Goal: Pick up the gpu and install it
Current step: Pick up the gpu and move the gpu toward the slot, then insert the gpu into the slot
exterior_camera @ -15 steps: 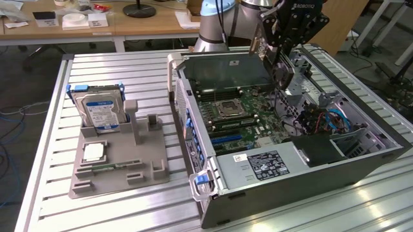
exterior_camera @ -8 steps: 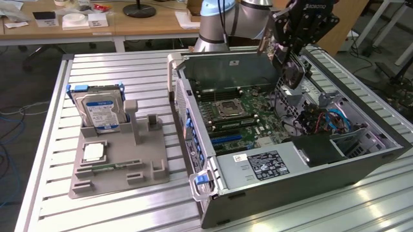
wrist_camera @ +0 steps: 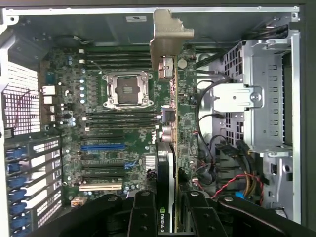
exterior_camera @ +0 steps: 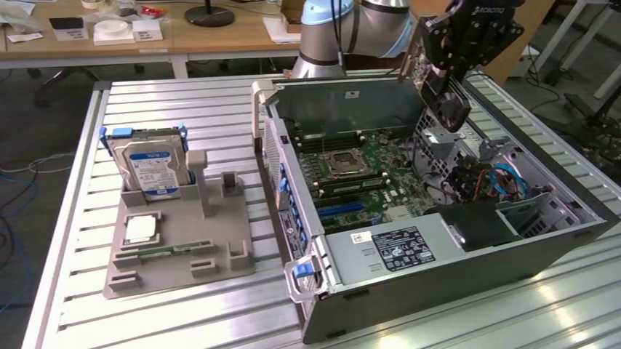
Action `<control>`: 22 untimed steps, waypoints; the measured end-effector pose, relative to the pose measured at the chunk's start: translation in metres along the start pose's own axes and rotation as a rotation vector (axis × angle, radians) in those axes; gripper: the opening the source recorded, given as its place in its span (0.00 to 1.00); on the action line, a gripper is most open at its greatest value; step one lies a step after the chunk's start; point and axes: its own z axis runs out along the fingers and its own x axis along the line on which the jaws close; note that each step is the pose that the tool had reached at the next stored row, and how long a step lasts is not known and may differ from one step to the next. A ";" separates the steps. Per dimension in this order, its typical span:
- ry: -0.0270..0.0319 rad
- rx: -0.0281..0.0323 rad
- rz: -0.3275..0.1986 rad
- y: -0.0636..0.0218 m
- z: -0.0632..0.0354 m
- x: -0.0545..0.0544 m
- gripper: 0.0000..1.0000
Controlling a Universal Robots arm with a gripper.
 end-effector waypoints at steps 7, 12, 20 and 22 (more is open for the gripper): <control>0.0000 0.0000 0.000 0.0003 0.0002 -0.006 0.26; 0.0000 -0.0001 0.000 0.0005 0.0003 -0.010 0.26; 0.0000 -0.0001 0.000 0.0005 0.0003 -0.010 0.26; 0.0000 -0.0001 0.000 0.0005 0.0003 -0.010 0.26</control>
